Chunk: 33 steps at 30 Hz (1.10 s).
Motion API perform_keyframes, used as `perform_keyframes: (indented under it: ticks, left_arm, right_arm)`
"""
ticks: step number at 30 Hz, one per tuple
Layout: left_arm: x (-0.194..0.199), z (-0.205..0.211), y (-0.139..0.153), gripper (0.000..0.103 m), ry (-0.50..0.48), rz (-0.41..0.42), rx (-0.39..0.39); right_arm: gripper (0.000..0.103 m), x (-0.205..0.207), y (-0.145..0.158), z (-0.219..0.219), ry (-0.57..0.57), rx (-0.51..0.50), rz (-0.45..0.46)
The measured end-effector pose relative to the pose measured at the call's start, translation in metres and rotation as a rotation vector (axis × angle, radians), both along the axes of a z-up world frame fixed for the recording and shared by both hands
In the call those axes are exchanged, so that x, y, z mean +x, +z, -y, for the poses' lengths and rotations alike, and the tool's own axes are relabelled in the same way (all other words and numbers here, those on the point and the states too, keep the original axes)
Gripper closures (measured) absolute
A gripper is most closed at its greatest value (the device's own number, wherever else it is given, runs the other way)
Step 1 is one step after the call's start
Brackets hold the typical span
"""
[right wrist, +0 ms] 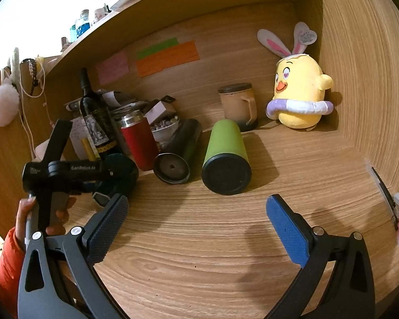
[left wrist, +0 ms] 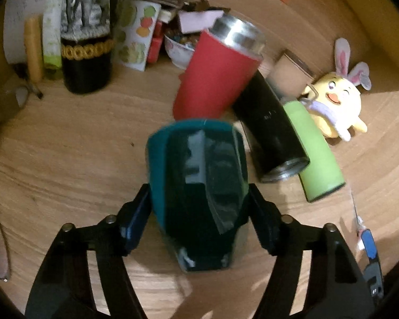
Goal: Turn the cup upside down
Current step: 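Close the left tool on the teal cup's base and lift it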
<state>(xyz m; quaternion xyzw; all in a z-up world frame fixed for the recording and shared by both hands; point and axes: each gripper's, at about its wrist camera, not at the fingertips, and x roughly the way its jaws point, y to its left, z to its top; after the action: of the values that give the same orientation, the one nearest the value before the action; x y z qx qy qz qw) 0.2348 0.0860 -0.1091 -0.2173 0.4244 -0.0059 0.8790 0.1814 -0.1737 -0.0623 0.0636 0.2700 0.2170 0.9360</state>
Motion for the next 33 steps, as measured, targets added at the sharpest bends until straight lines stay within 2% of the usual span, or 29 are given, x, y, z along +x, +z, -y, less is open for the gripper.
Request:
perform_keyframes:
  ticks: [11,20,26,29,33]
  left_arm:
    - [-0.044,0.026,0.001,0.037,-0.077,0.001,-0.021]
    - [-0.079,0.065,-0.002,0.037,-0.139,0.012,-0.092]
    - [-0.088,0.075,0.002,0.037,-0.17,0.021,-0.031]
    - [-0.094,0.071,0.005,0.036,-0.181,0.041,-0.029]
    - [-0.111,0.056,0.022,0.028,-0.158,0.131,0.012]
  right_arm:
    - [0.0,-0.017,0.006,-0.001,0.006,0.01,0.019]
    - [0.0,-0.046,0.014,0.002,0.001,0.003,0.045]
    - [0.0,-0.062,0.017,0.0,0.01,-0.006,0.051]
    - [0.0,-0.066,0.014,-0.007,0.033,-0.011,0.044]
    - [0.0,-0.066,0.006,-0.025,0.083,-0.004,0.023]
